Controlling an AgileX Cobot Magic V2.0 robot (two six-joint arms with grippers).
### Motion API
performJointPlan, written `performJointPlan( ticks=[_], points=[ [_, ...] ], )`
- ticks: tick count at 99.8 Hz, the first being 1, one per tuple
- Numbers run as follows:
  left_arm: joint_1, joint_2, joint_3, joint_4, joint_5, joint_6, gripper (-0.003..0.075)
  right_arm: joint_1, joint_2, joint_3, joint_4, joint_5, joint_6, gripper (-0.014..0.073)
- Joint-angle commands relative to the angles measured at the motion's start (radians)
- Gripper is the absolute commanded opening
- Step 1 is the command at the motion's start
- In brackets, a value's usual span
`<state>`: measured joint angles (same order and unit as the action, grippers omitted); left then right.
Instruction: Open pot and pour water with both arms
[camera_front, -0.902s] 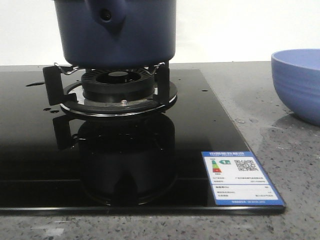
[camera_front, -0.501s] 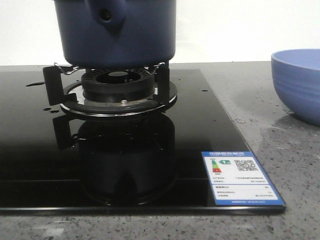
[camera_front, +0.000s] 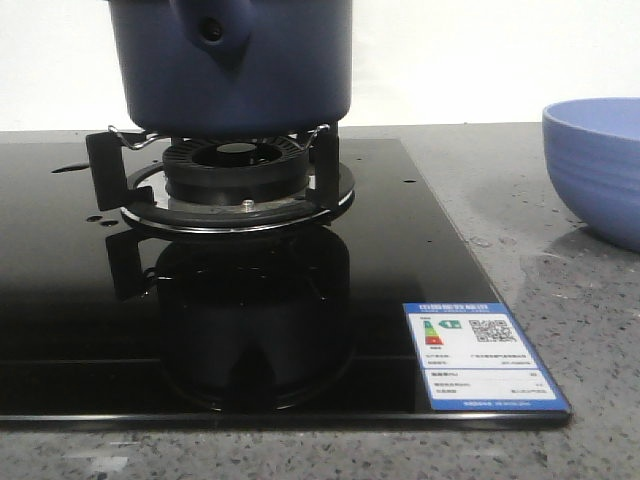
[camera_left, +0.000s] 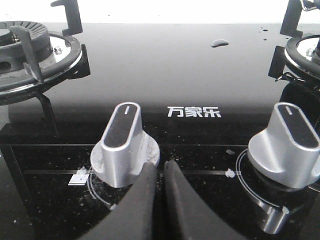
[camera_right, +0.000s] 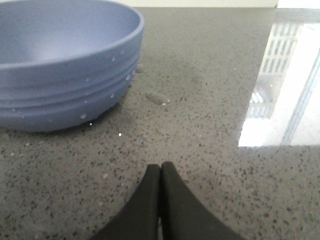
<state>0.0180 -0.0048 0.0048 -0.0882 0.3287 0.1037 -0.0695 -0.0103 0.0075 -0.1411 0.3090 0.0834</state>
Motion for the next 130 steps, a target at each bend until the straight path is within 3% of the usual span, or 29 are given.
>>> performJointPlan(
  ticks=[1,15,24,44,60,79,94,101,115,130],
  points=[
    [0.0,-0.027,0.027,-0.011,-0.065,-0.006,-0.002,-0.005,-0.018,0.026,-0.008,-0.156,-0.003,-0.0063],
    [0.0,-0.027,0.027,-0.099,-0.149,-0.006,-0.002,-0.005,-0.018,0.026,0.164,-0.324,-0.003,-0.0063],
    [0.0,-0.027,0.027,-0.323,-0.263,-0.006,-0.002,-0.005,-0.018,0.026,0.286,-0.376,-0.003,-0.0063],
    [0.0,-0.027,0.027,-0.798,-0.463,-0.006,-0.002,-0.005,-0.018,0.026,0.404,-0.393,-0.003,-0.0063],
    [0.0,-0.027,0.022,-1.096,-0.474,-0.006,-0.002,-0.005,-0.018,-0.002,0.516,-0.379,-0.003,-0.0063],
    [0.0,-0.015,-0.059,-1.023,-0.263,0.0,-0.002,-0.005,0.024,-0.176,0.497,-0.212,-0.003,-0.0063],
    [0.0,0.072,-0.19,-0.819,-0.094,0.01,-0.002,-0.005,0.185,-0.391,0.409,0.078,-0.005,-0.0063],
    [0.0,0.136,-0.263,-0.754,-0.014,0.084,-0.002,-0.005,0.28,-0.484,0.389,0.204,-0.005,-0.0063],
    [-0.022,0.28,-0.397,-0.774,0.098,0.24,-0.002,0.011,0.45,-0.67,0.384,0.474,-0.005,-0.0063],
    [-0.167,0.409,-0.499,-0.863,0.185,0.383,-0.002,0.062,0.59,-0.801,0.449,0.695,-0.013,-0.0063]
  ],
)
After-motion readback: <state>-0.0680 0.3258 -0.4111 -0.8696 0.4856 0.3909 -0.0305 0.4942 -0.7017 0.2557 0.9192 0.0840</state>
